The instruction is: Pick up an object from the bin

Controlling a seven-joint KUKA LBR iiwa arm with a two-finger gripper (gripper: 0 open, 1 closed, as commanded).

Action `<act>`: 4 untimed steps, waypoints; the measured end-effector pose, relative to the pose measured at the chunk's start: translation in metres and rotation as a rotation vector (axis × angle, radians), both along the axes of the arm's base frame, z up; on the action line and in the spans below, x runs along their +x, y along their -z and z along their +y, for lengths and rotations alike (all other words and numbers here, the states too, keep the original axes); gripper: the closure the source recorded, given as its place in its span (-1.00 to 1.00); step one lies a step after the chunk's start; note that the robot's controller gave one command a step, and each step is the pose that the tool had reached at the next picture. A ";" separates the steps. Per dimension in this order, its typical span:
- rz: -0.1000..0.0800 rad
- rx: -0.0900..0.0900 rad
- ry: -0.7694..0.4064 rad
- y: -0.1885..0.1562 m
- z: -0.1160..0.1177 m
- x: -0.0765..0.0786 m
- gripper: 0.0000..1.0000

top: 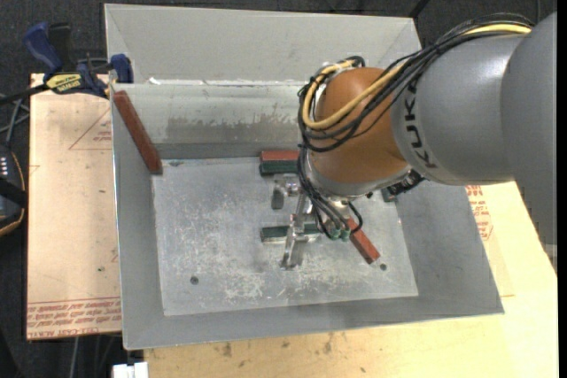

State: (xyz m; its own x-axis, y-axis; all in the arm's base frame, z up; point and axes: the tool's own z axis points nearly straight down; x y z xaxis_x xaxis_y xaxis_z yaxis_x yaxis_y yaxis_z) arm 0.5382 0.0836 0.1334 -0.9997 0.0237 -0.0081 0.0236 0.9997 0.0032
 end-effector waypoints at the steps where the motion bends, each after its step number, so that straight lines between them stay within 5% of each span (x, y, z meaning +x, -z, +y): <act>1: 0.002 -0.002 -0.068 0.061 -0.029 -0.026 1.00; 2: 0.002 -0.002 -0.068 0.061 -0.029 -0.026 1.00; 3: 0.006 -0.002 -0.083 -0.068 -0.022 -0.018 1.00; 4: 0.006 -0.002 -0.083 -0.068 -0.022 -0.018 -1.00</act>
Offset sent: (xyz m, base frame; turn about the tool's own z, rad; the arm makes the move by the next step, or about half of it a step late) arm 0.0000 0.0000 0.0000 0.0000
